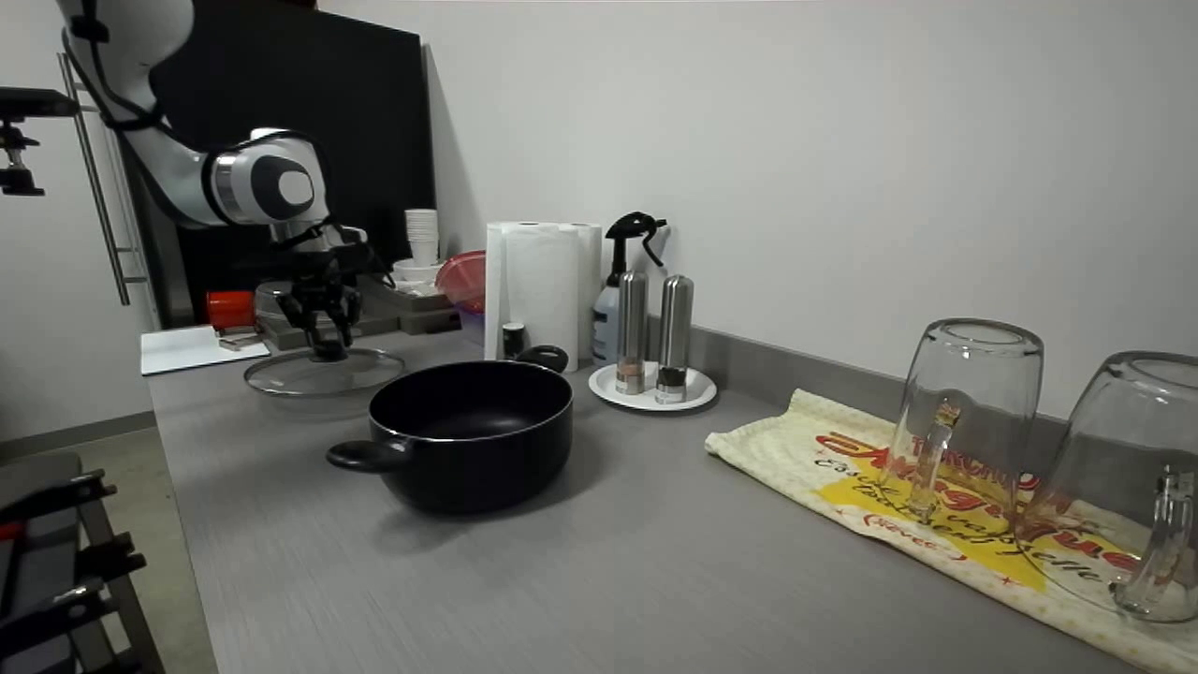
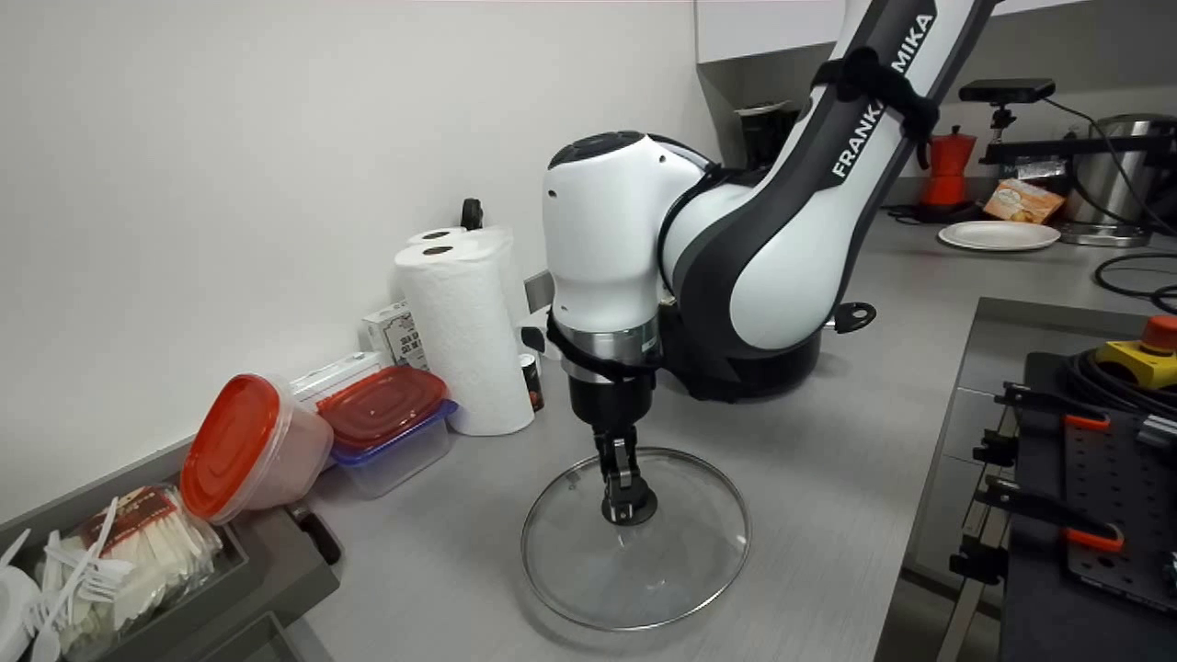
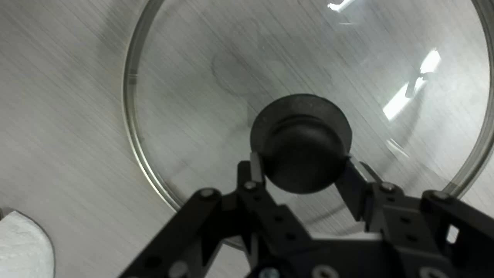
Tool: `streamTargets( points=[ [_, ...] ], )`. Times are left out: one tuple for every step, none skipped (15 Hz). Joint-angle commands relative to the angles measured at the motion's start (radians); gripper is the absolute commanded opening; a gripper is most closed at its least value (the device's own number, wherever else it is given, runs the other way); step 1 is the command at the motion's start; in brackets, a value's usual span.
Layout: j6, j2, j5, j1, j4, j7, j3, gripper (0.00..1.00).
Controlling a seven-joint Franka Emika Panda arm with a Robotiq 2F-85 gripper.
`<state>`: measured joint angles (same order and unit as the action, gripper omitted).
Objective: Remove the glass lid from the pot.
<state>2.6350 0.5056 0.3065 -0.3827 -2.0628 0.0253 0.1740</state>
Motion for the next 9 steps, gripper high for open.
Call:
streamTargets(
  points=[
    [0.041, 0.011, 0.063, -0.051, 0.012, -0.067, -0.048, 0.24],
    [0.046, 0.014, 0.072, -0.058, 0.012, -0.076, -0.055, 0.24],
    [0.053, 0.017, 0.082, -0.066, 0.010, -0.086, -0.064, 0.24],
    [0.058, 0.020, 0.093, -0.074, 0.009, -0.097, -0.073, 0.24],
    [0.063, 0.022, 0.103, -0.082, 0.008, -0.105, -0.082, 0.24],
    [0.067, 0.025, 0.110, -0.087, 0.006, -0.114, -0.089, 0.24],
    [0.070, 0.026, 0.119, -0.092, 0.005, -0.122, -0.096, 0.24],
    [0.073, 0.027, 0.125, -0.096, 0.003, -0.130, -0.102, 0.24],
    [0.074, 0.028, 0.131, -0.099, 0.002, -0.135, -0.107, 0.24]
  ],
)
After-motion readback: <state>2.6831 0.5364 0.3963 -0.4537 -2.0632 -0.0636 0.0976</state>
